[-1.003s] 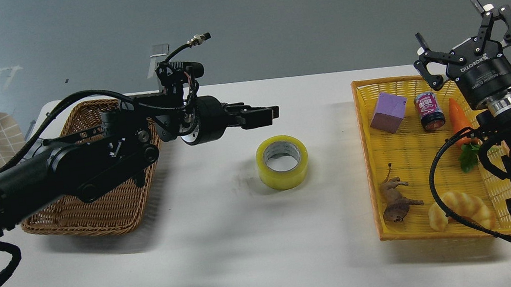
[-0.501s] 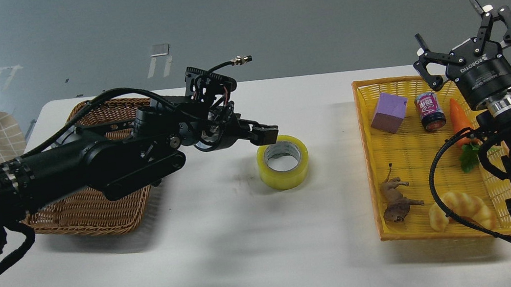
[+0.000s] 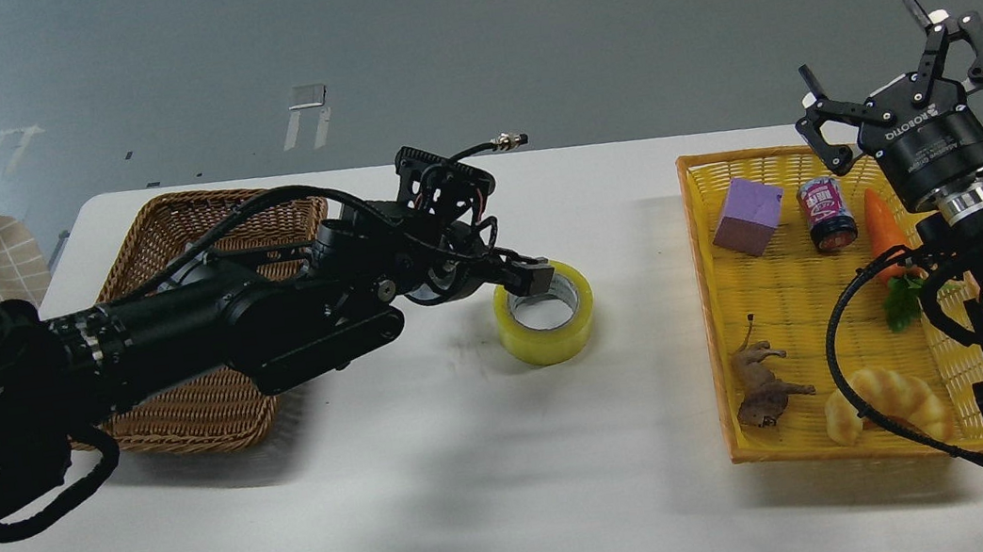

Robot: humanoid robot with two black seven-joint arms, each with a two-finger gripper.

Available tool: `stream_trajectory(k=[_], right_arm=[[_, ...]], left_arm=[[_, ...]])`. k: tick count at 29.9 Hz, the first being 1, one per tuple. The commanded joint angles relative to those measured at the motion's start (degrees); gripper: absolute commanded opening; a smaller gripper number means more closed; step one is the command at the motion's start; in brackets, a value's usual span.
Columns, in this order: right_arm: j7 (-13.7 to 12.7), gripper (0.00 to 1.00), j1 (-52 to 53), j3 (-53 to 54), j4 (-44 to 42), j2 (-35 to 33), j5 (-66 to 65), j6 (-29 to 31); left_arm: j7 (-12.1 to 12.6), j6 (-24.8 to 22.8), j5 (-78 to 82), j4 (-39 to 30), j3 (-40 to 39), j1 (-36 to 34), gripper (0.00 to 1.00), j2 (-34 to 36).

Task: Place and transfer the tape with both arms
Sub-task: 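Hook the left gripper into the tape roll's hole and grip it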

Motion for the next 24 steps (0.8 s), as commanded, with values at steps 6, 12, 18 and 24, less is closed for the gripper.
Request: stream_trajectory(k=[6,12,18,24], right_arm=[[0.0,1.00,0.0,0.1,0.0,0.0,0.0,0.0],[0.0,1.00,-0.1,0.0,0.0,0.0,0.1,0.0],[0.0,1.00,-0.4,0.1,0.0,0.0,0.1,0.0],[0.0,1.00,-0.5,0.2,-0.1,0.0,0.1,0.0]], left_arm=[[-0.1,0.0,0.0,0.4,1.6,0.8,0.98,-0.1],[-0.7,0.0,0.0,1.8,1.7,1.0,0.96,-0.9],[-1.0,0.1,0.0,3.8,2.6,1.2,0.92,-2.0],[-2.1,0.1,-0.2,4.0,4.8,1.1,0.82,-2.9]])
